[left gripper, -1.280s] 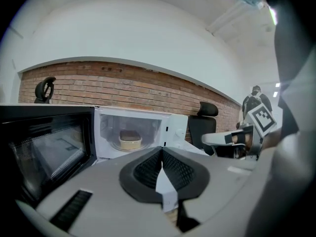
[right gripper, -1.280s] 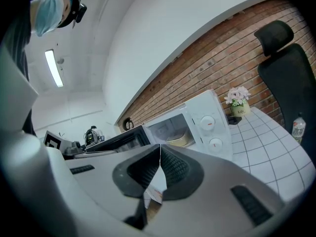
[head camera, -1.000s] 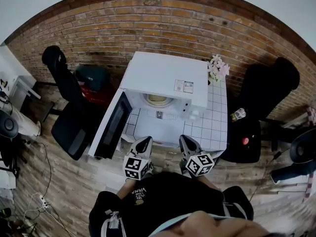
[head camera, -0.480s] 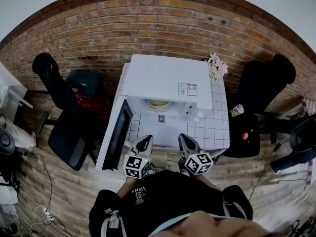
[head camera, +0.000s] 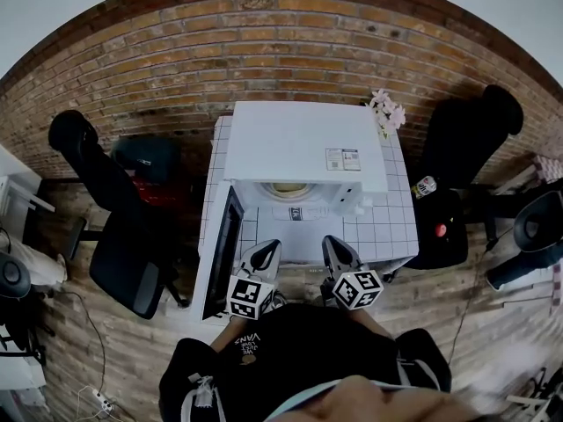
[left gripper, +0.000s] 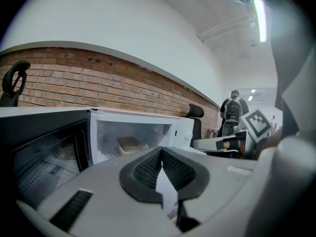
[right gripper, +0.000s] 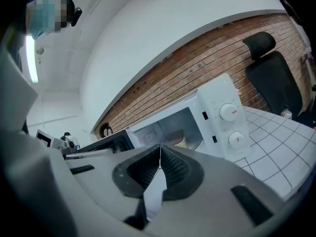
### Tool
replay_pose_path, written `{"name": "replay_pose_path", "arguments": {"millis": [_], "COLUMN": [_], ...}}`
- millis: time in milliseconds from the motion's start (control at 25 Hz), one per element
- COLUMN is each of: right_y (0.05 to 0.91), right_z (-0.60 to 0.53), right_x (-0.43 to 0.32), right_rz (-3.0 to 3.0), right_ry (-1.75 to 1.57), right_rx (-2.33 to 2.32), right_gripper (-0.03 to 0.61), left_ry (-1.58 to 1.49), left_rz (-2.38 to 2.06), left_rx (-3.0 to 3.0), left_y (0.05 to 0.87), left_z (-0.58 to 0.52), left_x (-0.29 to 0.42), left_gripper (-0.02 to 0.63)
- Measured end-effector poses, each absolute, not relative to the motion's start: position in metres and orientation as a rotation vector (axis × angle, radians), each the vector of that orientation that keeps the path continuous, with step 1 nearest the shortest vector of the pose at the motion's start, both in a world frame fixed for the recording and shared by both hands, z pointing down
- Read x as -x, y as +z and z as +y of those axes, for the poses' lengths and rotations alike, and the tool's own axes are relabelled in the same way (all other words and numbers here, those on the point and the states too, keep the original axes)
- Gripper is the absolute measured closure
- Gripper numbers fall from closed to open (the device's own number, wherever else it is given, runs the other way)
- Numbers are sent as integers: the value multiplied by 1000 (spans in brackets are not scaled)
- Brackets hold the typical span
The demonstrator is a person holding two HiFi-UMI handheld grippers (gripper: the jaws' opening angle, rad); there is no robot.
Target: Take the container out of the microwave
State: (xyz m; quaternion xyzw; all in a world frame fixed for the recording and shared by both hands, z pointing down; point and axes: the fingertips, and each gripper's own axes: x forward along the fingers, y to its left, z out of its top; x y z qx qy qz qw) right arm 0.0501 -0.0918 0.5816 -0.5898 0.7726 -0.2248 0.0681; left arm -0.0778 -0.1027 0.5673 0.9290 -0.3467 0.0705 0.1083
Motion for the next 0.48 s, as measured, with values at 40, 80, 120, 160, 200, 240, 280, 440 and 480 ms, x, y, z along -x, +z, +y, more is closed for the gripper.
{"name": "replay_pose_path", "arguments": {"millis": [40, 80, 120, 160, 200, 240, 280, 440, 480], "right_y": [583, 584, 584, 584, 584, 583, 583, 584, 584], "right_z": [-93, -94, -96, -98, -101, -104, -107, -124, -129], "right_x": [-49, -48, -49, -50, -51, -53, -54, -59, -60], "right_rz": [2323, 2318, 2311, 2304, 2298, 2293, 2290, 2286, 2291], "right_ry": [-673, -667, -660, -652, -645, -640, -638, -648, -649], "right_rx": [1790, 1803, 1816, 1827, 1837, 1845, 1851, 1854, 1850], "right_gripper": [572, 574, 572, 572, 572, 572, 572, 572, 572], "left_ry": [204, 200, 199, 201, 201, 200, 197, 173, 167], "left_rz": [-1012, -1006, -1005, -1007, -1009, -1009, -1009, -1022, -1030], "left_rx": [-2739, -2740, -2734, -2725, -2717, -2713, -2711, -2699, -2696], "left_y": [568, 569, 570, 572, 574, 575, 575, 572, 571], "left_z": [-104, -105, -108, -111, -114, -116, -118, -131, -134], "left_x": [79, 80, 82, 83, 83, 82, 82, 76, 74], "left_gripper": [603, 601, 602, 602, 602, 601, 603, 603, 603]}}
